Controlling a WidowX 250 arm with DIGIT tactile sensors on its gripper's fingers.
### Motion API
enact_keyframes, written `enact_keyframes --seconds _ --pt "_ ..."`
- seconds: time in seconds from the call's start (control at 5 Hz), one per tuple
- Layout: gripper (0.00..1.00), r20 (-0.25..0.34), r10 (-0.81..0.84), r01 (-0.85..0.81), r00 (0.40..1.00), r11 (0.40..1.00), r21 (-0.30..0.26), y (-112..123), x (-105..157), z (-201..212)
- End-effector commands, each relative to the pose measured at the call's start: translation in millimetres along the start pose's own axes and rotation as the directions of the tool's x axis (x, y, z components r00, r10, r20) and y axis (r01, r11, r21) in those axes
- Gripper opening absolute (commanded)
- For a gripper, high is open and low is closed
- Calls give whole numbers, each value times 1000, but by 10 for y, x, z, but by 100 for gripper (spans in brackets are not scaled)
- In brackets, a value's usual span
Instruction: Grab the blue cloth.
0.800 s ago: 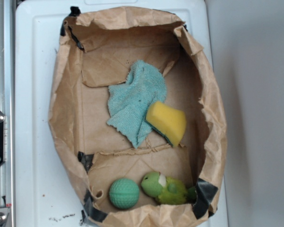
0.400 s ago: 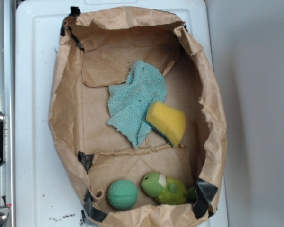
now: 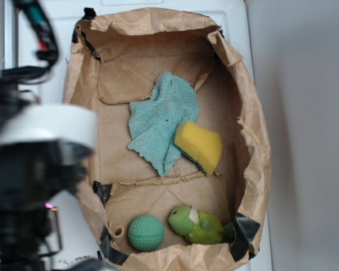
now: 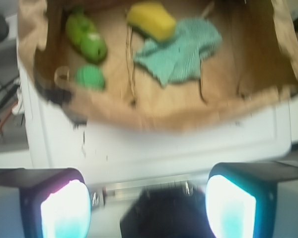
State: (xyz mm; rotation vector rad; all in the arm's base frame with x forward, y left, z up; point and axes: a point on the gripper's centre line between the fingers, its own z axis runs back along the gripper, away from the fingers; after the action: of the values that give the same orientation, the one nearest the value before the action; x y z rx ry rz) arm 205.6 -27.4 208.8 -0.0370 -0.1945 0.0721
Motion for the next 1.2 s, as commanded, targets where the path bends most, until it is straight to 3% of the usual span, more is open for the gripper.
enact_keyframes --seconds 0.0,0.2,0.4,1.0 --pt "100 111 -46 49 993 998 -26 93 647 -418" --pt "100 115 -58 60 992 998 -14 132 735 -766" --pt "100 80 -73 79 994 995 -65 104 498 -976" --pt "100 80 -73 79 994 995 -65 104 498 -976"
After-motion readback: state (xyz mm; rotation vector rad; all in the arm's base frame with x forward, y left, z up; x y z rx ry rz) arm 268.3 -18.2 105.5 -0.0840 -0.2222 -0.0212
